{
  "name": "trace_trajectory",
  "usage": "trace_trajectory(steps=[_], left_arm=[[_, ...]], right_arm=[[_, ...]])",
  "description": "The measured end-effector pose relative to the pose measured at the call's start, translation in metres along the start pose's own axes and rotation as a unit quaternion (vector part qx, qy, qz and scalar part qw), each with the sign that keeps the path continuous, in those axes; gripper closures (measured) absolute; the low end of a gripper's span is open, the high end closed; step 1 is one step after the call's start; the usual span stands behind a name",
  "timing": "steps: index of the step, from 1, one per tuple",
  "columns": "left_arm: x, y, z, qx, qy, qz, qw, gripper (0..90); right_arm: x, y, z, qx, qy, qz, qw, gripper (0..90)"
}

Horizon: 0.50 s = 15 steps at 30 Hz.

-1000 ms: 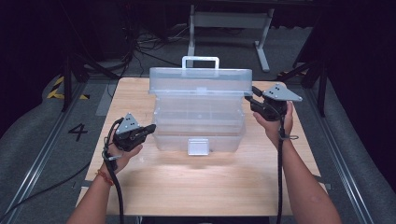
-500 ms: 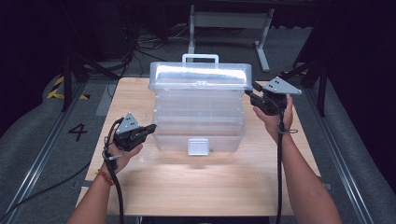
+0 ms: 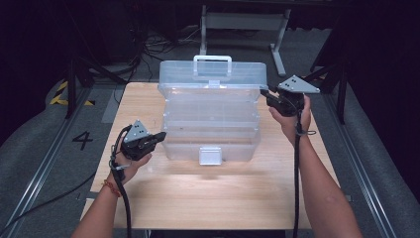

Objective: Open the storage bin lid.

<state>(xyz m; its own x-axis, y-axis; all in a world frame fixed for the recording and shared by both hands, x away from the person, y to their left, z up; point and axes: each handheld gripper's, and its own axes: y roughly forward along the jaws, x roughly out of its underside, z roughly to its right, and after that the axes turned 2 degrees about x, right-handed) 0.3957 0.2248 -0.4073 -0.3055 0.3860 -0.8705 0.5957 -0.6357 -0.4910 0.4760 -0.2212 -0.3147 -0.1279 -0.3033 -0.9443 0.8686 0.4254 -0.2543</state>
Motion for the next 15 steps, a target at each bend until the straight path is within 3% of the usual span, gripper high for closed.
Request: trace_trajectory(steps=[15], left_arm=[[0.0,0.001,-0.001,0.003,-0.001,0.001,1.0,89.7]], right_arm=[[0.0,0.014,0.005,0.005,0.009,-0.003,0.9999,73.1]])
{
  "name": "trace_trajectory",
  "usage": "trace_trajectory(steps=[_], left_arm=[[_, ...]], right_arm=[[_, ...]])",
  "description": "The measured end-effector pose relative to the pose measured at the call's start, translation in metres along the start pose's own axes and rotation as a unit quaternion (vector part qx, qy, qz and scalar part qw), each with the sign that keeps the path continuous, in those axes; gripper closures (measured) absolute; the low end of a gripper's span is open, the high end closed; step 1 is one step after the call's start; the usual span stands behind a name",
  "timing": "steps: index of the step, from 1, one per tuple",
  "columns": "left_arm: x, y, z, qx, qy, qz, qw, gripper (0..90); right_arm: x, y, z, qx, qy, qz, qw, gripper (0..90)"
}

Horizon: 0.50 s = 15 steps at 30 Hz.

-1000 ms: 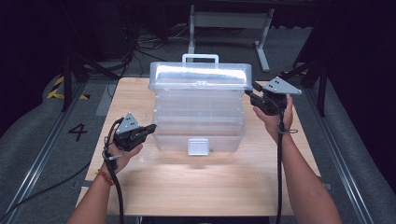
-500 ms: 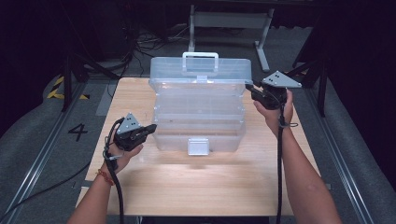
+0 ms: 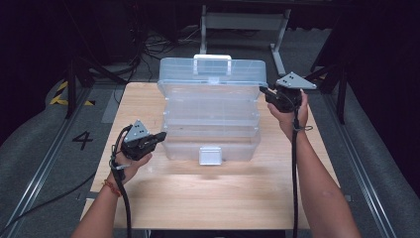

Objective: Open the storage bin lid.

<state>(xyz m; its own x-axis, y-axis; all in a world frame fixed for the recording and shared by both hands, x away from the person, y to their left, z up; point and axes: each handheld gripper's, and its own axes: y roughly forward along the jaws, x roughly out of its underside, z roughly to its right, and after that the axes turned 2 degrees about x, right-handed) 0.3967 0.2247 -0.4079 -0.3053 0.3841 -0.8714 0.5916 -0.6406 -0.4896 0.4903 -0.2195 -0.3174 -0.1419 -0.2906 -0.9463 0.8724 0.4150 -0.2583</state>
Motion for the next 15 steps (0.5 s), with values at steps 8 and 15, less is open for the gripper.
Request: trace_trajectory(steps=[8,15], left_arm=[[0.0001,0.0011,0.0002,0.004,-0.002,0.0,1.0,89.7],[-0.0002,0.0019,0.0005,0.002,0.006,-0.001,1.0,89.3]], right_arm=[[-0.002,0.005,0.003,-0.001,0.007,0.001,1.0,72.8],[-0.0027,0.0102,0.0051,0.0,0.01,0.0,1.0,72.5]])
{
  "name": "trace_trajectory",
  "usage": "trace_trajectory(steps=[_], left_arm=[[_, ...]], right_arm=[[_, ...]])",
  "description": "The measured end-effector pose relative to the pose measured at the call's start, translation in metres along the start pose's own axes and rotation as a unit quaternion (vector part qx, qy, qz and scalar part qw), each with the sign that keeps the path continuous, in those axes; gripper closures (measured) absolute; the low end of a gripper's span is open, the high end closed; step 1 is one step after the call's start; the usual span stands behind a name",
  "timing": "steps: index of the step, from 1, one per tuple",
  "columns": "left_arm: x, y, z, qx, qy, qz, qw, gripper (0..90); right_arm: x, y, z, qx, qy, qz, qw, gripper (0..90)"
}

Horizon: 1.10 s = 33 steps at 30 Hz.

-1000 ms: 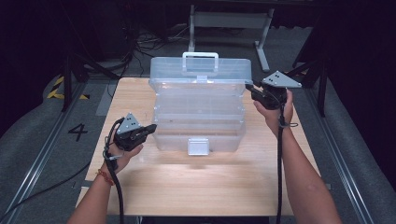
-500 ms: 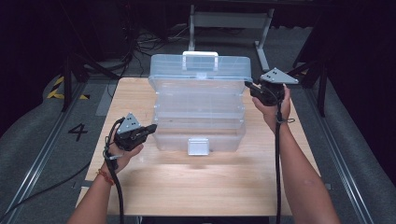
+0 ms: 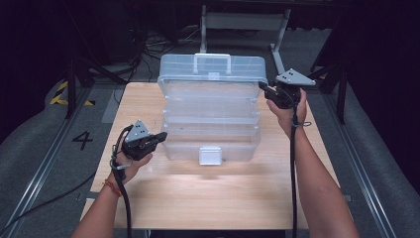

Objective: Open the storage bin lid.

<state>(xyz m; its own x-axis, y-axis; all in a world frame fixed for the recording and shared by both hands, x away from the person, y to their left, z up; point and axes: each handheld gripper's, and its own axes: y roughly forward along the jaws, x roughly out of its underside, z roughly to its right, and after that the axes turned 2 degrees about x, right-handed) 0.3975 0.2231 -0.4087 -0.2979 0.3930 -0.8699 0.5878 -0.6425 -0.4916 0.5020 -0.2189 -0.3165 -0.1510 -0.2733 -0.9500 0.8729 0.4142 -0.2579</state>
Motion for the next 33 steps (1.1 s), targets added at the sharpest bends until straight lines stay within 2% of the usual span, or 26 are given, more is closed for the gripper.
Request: trace_trajectory(steps=[16,24,33], left_arm=[[0.0,0.004,0.002,0.007,0.001,-0.004,1.0,89.5],[-0.001,0.005,0.002,0.005,0.006,-0.004,1.0,89.5],[0.0,0.007,0.002,0.007,0.003,-0.003,1.0,89.4]], right_arm=[[0.001,0.009,0.0,0.01,-0.008,-0.007,0.9999,72.2],[0.005,0.014,0.001,0.01,-0.007,-0.017,0.9998,72.1],[0.01,0.021,0.001,0.008,0.001,-0.026,0.9996,71.8]])
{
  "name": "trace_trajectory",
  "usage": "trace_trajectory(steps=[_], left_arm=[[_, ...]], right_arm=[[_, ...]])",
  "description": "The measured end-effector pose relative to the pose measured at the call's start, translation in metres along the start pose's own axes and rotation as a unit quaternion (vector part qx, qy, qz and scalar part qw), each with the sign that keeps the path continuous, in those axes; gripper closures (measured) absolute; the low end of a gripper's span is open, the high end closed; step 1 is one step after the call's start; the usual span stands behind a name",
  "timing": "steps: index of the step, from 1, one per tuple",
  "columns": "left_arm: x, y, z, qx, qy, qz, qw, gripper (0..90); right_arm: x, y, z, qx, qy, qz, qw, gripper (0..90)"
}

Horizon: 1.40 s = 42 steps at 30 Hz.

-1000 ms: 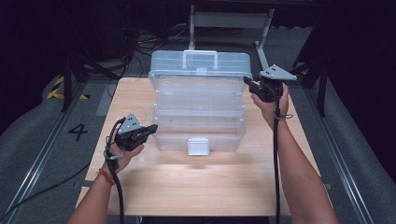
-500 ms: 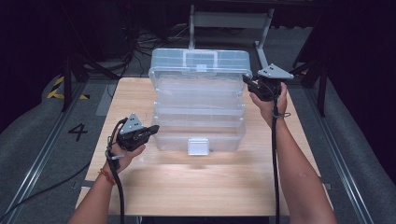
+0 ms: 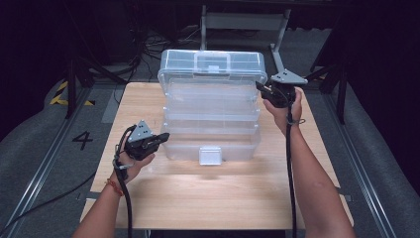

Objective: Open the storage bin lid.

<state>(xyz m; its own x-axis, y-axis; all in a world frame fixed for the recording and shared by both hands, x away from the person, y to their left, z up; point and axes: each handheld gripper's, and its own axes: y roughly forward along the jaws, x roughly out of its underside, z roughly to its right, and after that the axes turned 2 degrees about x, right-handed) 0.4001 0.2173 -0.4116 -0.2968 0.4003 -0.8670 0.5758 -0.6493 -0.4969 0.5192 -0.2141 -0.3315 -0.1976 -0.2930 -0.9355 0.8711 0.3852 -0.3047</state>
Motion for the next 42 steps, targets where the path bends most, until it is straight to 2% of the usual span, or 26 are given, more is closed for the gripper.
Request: trace_trajectory(steps=[7,12,19,33,35,42], left_arm=[[0.0,0.001,0.0,0.002,-0.003,-0.002,1.0,89.5],[0.0,0.002,-0.001,0.002,0.002,-0.002,1.0,89.5],[0.0,0.004,-0.001,0.004,0.0,-0.001,1.0,89.5],[-0.001,0.006,-0.002,0.006,0.001,-0.003,1.0,89.5],[-0.001,0.007,-0.002,0.01,-0.005,-0.002,0.9999,89.5],[0.0,0.008,-0.003,0.012,-0.004,0.0,0.9999,89.5]], right_arm=[[0.005,0.003,0.0,-0.001,0.006,0.0,1.0,71.9],[0.007,0.006,-0.001,0.002,0.0,-0.007,1.0,71.5],[0.013,0.01,-0.001,-0.002,0.014,-0.007,0.9999,71.5],[0.008,0.014,0.002,-0.001,0.009,-0.016,0.9998,71.6],[0.008,0.015,0.003,-0.002,0.011,-0.014,0.9998,71.8],[0.003,0.019,0.007,-0.011,0.013,-0.023,0.9996,73.3]])
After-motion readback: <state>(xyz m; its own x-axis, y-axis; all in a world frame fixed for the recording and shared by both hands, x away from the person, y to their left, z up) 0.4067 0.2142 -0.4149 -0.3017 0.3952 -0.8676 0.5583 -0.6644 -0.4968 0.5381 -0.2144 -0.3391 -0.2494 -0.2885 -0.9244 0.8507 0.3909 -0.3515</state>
